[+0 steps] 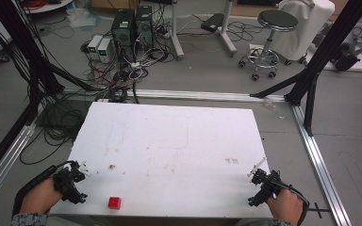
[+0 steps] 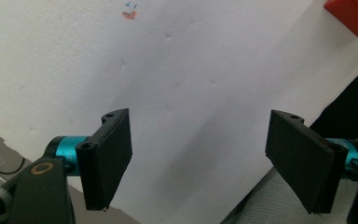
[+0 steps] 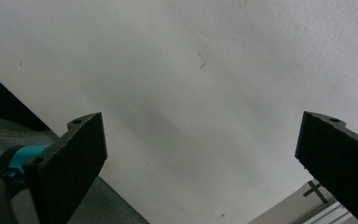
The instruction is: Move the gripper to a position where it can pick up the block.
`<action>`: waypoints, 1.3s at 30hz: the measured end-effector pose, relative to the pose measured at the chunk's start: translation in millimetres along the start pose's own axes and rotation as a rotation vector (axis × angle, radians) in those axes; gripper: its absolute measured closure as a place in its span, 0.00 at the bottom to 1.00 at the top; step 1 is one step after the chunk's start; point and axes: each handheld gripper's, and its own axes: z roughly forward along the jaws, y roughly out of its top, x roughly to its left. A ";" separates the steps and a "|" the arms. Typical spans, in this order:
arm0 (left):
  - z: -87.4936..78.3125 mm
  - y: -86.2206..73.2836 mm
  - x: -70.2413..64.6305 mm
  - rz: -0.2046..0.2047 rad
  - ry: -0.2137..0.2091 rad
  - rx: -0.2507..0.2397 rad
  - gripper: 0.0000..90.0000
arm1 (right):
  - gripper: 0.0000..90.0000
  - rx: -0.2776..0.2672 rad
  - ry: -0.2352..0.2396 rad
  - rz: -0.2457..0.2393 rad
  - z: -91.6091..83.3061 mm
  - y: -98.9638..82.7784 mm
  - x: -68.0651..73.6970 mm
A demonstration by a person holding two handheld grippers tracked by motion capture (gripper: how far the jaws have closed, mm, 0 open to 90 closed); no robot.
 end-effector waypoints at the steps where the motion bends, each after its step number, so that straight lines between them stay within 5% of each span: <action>1: 0.0 0.1 -0.1 0.003 0.001 -0.001 0.26 | 0.01 -0.002 0.003 0.002 0.5 0.0 0.2; 7: 3.4 1.2 0.3 -0.010 0.037 0.010 0.25 | 0.01 0.000 0.004 0.002 0.6 0.1 0.1; 22: 2.8 5.1 -5.2 0.073 0.028 -0.012 0.25 | 0.01 -0.001 -0.002 0.000 0.6 -0.2 -0.7; 39: -4.2 27.2 -35.4 0.324 -0.020 -0.029 0.25 | 0.01 -0.005 0.005 0.000 1.2 0.8 -0.4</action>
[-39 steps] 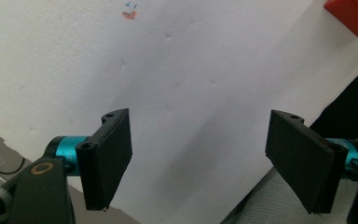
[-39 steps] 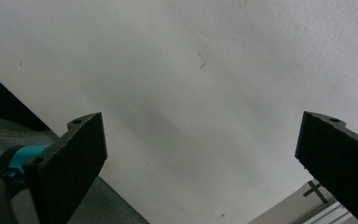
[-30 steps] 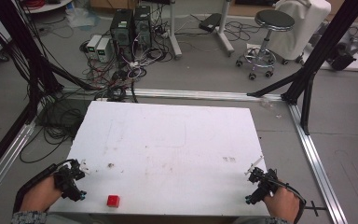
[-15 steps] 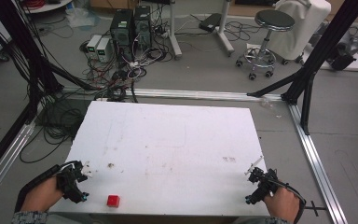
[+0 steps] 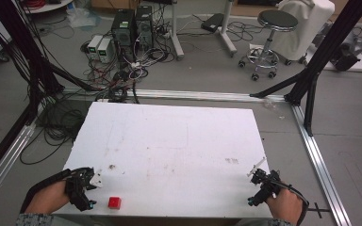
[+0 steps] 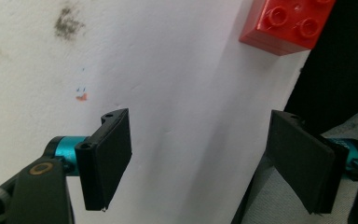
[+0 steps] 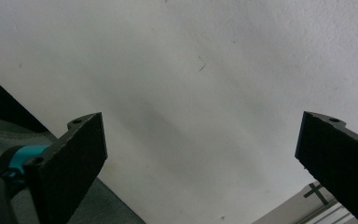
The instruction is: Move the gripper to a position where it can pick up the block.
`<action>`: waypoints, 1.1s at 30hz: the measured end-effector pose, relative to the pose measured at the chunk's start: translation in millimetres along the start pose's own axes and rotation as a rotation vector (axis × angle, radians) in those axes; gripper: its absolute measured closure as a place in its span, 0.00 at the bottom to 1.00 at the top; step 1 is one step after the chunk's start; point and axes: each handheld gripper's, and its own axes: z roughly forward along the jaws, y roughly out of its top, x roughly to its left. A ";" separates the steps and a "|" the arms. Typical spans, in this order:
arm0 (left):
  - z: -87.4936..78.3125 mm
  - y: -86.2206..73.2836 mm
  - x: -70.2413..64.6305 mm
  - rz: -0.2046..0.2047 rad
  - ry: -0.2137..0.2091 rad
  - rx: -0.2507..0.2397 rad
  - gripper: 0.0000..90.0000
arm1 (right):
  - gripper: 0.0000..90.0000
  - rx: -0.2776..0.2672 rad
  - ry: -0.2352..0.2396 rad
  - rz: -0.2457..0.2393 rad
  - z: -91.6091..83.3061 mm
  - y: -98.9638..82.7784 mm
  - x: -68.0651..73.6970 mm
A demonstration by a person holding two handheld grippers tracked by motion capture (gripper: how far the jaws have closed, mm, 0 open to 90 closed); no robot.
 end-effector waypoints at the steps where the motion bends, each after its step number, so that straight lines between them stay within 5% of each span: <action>1: 0.0 0.0 0.0 0.000 0.000 0.000 0.25 | 0.01 0.000 0.000 0.000 0.0 0.0 0.0; 33: 18.7 47.4 -31.4 0.231 -0.074 0.086 0.25 | 0.01 0.001 0.005 0.001 0.5 0.3 1.2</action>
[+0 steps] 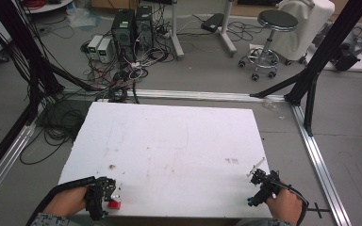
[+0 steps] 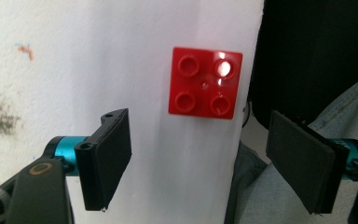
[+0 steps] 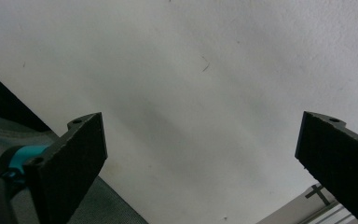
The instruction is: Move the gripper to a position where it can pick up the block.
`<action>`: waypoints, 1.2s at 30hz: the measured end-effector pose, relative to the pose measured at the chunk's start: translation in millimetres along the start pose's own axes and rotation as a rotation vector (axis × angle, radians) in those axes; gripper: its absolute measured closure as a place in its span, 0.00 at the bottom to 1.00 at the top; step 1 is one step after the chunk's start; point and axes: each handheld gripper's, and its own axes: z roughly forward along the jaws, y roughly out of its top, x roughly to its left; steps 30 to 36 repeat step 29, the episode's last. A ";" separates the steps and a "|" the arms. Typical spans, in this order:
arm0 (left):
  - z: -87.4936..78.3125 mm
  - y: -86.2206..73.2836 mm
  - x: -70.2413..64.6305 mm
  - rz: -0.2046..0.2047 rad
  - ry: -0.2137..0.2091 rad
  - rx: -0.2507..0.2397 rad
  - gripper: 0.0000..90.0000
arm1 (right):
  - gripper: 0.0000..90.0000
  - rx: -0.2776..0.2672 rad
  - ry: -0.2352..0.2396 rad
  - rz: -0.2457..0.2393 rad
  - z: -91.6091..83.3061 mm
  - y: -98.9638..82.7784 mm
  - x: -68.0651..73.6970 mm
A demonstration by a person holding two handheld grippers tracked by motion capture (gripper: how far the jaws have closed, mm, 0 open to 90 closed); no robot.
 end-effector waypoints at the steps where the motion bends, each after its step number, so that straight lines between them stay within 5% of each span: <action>1: 1.3 3.6 -0.7 0.016 0.001 0.010 0.25 | 0.01 0.001 0.001 -0.002 0.1 0.1 -0.1; 14: 15.7 22.3 -6.7 0.124 -0.006 0.051 0.25 | 0.01 -0.001 0.005 -0.005 0.8 0.5 0.5; 36: 15.7 22.2 -6.4 0.133 -0.008 0.045 0.25 | 0.01 0.000 0.005 -0.006 0.2 0.9 0.7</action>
